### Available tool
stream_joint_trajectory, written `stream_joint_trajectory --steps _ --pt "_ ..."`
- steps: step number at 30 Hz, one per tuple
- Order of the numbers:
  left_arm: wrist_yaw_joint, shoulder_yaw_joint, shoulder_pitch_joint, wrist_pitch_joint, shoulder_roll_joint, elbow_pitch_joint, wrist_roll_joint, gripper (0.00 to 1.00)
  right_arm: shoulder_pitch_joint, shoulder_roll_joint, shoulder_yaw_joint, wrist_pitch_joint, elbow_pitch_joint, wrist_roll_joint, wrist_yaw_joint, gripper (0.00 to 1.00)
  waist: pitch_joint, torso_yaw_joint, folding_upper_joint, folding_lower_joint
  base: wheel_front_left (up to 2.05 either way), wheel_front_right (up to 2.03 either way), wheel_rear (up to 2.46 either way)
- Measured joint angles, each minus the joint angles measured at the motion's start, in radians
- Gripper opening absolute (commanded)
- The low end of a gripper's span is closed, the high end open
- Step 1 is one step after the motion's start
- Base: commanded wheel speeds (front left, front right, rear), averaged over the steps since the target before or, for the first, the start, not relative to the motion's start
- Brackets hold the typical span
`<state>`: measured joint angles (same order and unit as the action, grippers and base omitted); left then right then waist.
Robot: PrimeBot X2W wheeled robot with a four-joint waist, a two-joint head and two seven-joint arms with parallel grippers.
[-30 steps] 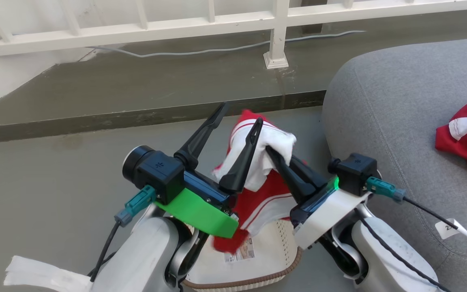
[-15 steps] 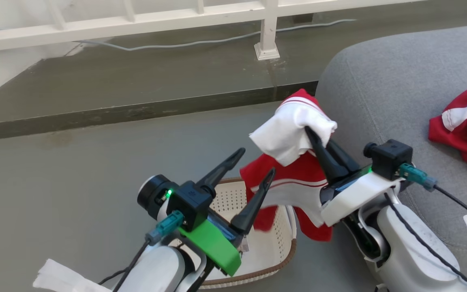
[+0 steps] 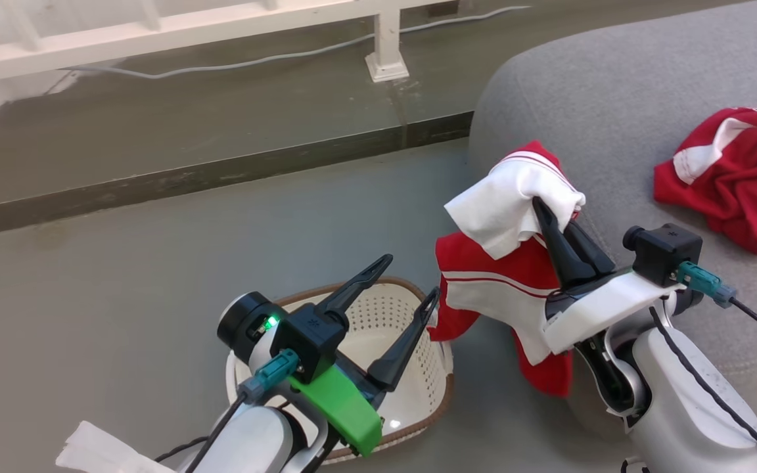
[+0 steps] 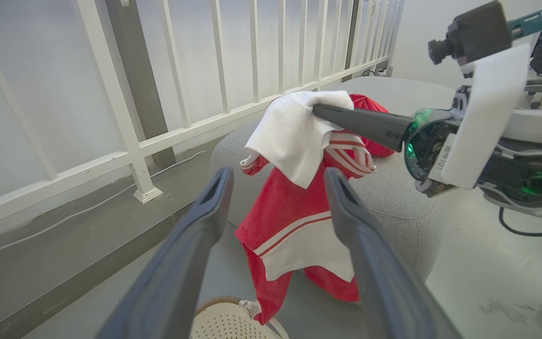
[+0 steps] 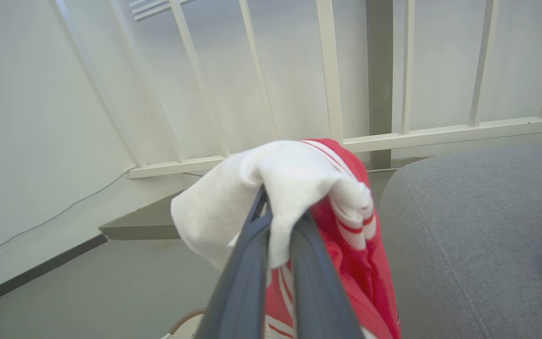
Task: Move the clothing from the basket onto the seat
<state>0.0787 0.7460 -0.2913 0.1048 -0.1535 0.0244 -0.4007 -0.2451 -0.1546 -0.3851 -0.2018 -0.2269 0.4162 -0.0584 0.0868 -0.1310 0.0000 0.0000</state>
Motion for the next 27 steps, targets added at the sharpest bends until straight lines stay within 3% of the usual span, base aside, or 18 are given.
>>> stream_joint_trajectory --steps 15,27 --pt "0.0 0.004 0.0 -0.026 -0.017 0.019 0.009 1.0 -0.057 -0.006 0.081 -0.022 -0.025 0.018 0.017 0.0 0.054 -0.105 0.0 0.0 0.0 0.0 0.0" --pt "0.0 0.008 -0.005 -0.051 -0.022 0.046 0.039 1.0 -0.304 -0.103 0.214 -0.037 -0.035 0.018 0.028 0.0 0.125 -0.158 0.0 0.0 0.0 0.0 0.0"
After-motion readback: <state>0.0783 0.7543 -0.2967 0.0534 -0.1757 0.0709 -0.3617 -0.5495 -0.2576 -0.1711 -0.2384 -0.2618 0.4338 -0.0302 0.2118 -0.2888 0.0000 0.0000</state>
